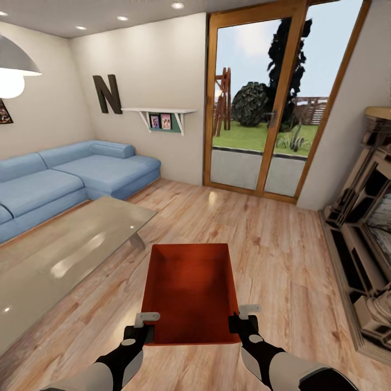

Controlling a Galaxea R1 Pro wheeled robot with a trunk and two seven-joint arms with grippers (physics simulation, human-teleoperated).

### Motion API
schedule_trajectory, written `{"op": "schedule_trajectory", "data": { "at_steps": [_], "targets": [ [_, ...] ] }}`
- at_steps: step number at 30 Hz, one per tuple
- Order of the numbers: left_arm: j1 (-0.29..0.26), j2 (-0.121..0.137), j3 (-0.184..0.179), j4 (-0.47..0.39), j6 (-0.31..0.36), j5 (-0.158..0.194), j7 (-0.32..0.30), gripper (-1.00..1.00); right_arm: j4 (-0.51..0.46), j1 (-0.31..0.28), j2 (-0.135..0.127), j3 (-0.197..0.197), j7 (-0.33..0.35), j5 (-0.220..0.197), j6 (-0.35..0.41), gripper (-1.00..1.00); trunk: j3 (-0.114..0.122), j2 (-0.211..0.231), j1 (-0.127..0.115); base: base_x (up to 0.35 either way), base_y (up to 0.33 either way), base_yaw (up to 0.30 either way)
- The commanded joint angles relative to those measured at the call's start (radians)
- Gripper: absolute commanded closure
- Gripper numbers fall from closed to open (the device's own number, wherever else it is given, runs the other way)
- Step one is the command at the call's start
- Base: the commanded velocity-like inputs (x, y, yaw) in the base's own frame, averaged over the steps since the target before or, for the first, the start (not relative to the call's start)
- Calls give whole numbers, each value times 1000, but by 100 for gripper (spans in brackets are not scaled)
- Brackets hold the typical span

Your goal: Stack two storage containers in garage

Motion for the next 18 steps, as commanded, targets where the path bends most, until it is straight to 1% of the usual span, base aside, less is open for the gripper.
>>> {"op": "schedule_trajectory", "data": {
  "at_steps": [1, 14, 18],
  "targets": [
    [-1, 0, 14, 3, -6, 11, 11, 100, -1, -1, 6, -42, -2, 8, -1, 100, 1, -1, 0, 0, 0, 0],
    [-1, 0, 14, 3, -6, 11, 10, 100, -1, -2, 6, -42, -2, 8, -1, 100, 21, -1, 0, 0, 0, 0],
    [-1, 0, 14, 3, -6, 10, 8, 100, -1, -2, 6, -42, -3, 7, 0, 100, 37, 27, -15, 0, 0, 0]
  ]
}}
